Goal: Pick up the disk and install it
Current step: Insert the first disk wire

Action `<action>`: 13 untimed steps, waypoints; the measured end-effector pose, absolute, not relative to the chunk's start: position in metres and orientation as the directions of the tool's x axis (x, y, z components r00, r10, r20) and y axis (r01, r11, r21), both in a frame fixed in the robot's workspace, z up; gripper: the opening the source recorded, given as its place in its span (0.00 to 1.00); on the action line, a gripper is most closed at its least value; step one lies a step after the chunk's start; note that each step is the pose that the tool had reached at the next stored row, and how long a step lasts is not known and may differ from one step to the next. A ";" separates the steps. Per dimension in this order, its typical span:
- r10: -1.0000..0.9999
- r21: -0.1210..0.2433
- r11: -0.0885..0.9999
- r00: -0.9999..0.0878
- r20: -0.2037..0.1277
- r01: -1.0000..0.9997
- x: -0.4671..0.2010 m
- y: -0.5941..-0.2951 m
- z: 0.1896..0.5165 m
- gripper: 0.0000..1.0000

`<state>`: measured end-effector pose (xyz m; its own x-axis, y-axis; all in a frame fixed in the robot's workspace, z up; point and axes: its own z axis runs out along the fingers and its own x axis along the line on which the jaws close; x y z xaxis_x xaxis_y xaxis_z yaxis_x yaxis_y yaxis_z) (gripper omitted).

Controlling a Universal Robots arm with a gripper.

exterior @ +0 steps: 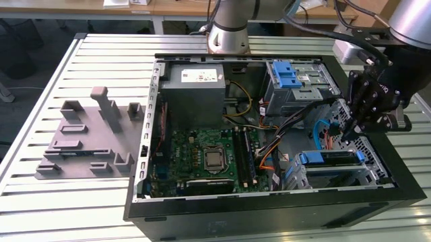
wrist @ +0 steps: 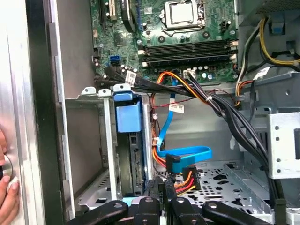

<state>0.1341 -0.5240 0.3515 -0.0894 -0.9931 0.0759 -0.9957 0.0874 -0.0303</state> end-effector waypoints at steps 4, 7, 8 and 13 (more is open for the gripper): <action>-0.994 -0.035 0.085 -0.087 0.070 -0.996 0.132 -0.530 0.350 0.16; -0.994 -0.042 0.084 -0.086 0.067 -0.996 0.130 -0.534 0.350 0.16; -0.994 -0.044 0.083 -0.086 0.067 -0.996 0.129 -0.535 0.350 0.16; -0.995 -0.053 0.072 -0.076 0.066 -0.996 0.126 -0.539 0.348 0.16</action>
